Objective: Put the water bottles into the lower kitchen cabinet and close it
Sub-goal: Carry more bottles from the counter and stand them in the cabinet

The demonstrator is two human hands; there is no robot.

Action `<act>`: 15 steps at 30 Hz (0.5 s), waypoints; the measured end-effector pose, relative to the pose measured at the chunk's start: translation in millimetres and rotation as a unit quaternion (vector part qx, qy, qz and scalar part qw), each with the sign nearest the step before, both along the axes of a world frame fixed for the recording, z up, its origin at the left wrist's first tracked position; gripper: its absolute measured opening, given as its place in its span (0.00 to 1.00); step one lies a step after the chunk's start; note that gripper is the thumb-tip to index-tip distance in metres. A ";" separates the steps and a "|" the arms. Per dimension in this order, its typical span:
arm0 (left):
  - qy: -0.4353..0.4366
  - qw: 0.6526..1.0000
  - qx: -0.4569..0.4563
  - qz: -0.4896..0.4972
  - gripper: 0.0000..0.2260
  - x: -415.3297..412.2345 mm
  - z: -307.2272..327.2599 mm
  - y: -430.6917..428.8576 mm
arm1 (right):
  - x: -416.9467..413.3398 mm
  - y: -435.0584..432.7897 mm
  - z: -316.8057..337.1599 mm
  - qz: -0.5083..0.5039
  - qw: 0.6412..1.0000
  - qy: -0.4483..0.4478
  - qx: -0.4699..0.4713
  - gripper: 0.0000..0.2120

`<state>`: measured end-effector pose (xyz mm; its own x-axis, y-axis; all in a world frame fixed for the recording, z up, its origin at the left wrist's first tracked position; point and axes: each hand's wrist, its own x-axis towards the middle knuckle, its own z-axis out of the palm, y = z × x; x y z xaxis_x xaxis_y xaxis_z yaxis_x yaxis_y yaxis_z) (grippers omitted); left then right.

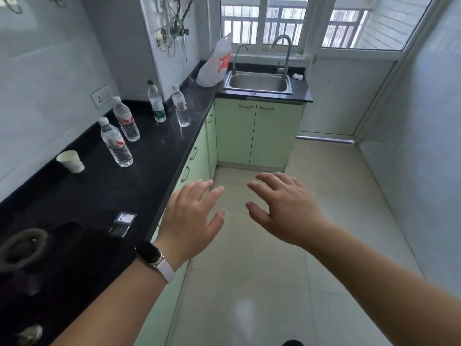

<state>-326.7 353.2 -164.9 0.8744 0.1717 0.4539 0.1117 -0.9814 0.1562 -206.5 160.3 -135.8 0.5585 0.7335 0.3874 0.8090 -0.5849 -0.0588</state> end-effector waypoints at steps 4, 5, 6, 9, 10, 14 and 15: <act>0.005 1.000 0.000 0.001 0.22 34.3 0.2 20.6 | 34.1 27.0 2.5 0.016 1.000 -0.003 0.025 0.23; 0.010 1.000 -0.002 0.005 0.22 42.8 -0.5 25.5 | 43.8 32.4 0.9 0.020 0.999 -0.003 0.028 0.23; 0.015 1.000 -0.002 0.010 0.22 51.3 -1.5 30.4 | 54.0 37.3 -1.5 0.025 0.999 -0.006 0.031 0.23; 0.020 1.000 0.006 0.022 0.22 77.9 -6.2 45.9 | 91.5 53.4 -10.6 0.041 0.998 -0.006 0.036 0.23; 0.022 0.999 0.009 0.028 0.22 89.5 -8.0 52.2 | 108.1 60.2 -13.5 0.047 0.998 -0.002 0.036 0.22; 0.035 0.997 0.031 0.067 0.21 140.1 -6.4 73.6 | 172.6 86.4 -19.4 0.078 0.997 0.000 0.021 0.23; 0.038 0.996 0.032 0.080 0.21 154.8 -4.7 77.2 | 189.1 91.8 -19.5 0.089 0.996 0.004 0.015 0.23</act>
<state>-171.8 430.4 -169.7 0.8703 0.2835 0.4027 0.2758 -0.9580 0.0782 -17.4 252.2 -155.2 0.4242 0.8089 0.4072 0.8989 -0.4306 -0.0811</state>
